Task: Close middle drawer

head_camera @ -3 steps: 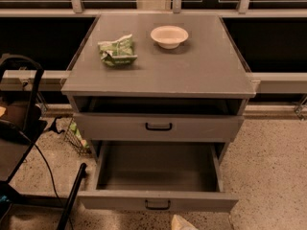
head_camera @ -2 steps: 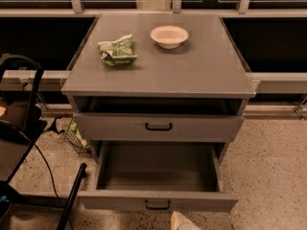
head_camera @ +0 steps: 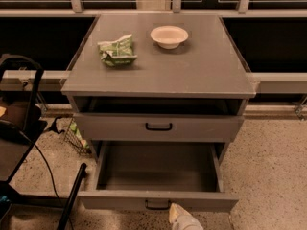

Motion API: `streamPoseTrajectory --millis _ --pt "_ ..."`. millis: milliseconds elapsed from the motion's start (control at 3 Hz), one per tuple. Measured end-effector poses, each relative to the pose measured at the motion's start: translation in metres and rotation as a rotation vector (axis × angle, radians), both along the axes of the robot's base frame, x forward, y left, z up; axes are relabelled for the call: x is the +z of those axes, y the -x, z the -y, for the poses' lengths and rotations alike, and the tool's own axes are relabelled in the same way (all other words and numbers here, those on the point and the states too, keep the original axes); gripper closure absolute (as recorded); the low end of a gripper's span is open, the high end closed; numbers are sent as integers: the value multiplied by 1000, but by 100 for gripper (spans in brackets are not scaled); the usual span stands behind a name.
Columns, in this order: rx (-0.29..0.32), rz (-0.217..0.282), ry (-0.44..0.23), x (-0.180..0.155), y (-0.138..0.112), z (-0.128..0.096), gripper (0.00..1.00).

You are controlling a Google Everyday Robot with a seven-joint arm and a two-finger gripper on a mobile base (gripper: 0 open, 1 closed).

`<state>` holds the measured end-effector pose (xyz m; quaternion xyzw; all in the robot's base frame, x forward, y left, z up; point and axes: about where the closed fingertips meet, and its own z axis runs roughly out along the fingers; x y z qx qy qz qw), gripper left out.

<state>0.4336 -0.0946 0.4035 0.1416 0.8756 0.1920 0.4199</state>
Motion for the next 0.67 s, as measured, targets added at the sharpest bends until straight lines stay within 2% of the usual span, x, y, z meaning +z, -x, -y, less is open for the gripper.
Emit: streamPoseTrajectory --millis 667 --pt "0 36 -2 3 -21 -8 100"
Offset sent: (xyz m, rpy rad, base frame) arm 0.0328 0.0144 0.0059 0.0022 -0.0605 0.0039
